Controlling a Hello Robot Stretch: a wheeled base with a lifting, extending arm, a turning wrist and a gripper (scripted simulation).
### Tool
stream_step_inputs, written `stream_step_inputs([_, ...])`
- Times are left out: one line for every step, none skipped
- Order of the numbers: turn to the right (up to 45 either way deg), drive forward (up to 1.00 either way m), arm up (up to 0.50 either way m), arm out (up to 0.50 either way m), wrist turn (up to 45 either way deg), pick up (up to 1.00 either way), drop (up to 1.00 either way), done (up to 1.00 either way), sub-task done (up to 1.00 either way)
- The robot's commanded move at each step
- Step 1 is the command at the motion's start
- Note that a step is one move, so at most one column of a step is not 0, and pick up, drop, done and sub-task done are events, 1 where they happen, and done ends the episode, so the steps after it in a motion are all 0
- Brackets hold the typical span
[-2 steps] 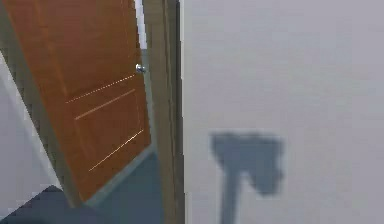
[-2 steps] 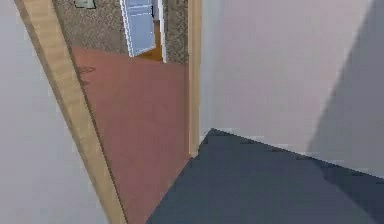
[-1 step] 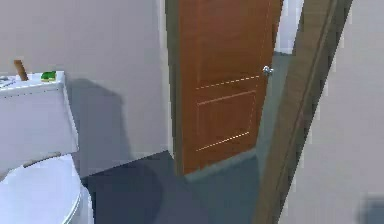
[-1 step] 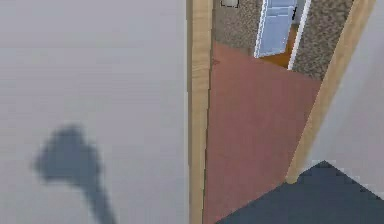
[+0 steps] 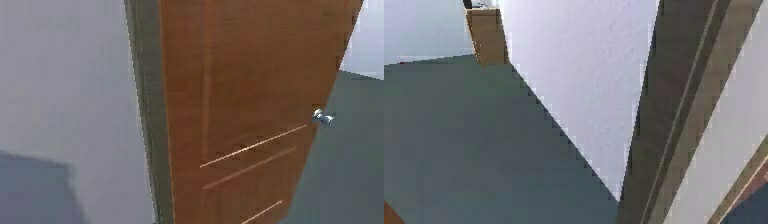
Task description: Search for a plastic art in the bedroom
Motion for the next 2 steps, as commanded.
stream_step_inputs([45.0, 0.00, 0.00, 0.00, 0.0, 0.00, 0.00, 0.00, 0.00])
stream_step_inputs([18.0, 0.00, 0.00, 0.00, 0.0, 0.00, 0.00, 0.00, 0.00])
